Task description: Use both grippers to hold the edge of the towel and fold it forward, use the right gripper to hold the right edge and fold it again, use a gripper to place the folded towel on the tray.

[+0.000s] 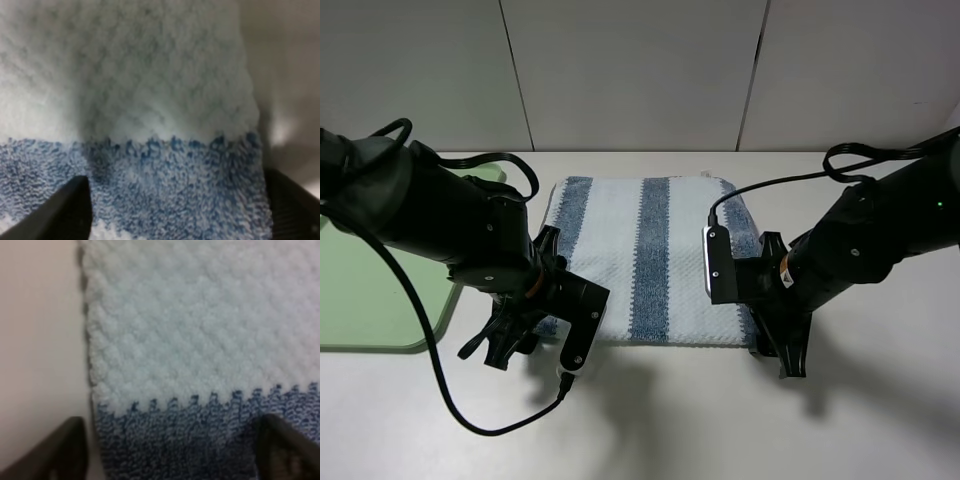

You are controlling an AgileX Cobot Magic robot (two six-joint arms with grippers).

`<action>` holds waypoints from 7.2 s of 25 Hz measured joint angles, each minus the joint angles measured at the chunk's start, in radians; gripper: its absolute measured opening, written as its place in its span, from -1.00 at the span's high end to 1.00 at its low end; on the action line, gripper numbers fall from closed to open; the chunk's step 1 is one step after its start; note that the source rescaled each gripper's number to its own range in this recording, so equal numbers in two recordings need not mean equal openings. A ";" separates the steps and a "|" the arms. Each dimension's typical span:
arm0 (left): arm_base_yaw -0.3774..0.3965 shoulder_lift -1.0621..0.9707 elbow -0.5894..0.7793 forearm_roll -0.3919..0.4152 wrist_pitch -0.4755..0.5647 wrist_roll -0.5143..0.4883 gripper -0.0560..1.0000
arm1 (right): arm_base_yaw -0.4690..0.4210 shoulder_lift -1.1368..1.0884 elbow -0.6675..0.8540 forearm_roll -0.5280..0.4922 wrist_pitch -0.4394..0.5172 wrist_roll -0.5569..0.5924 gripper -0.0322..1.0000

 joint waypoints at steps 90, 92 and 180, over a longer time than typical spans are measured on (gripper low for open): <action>-0.209 -0.404 0.002 -0.336 0.402 -0.142 0.89 | 0.000 -0.631 0.002 0.297 0.593 0.005 0.94; -0.209 -0.404 -0.004 -0.334 0.404 -0.168 0.89 | 0.000 -0.632 0.002 0.297 0.584 0.005 0.94; 0.251 0.028 -0.269 -0.146 0.037 -0.159 0.89 | -0.138 -0.019 -0.393 0.260 0.309 -0.101 0.94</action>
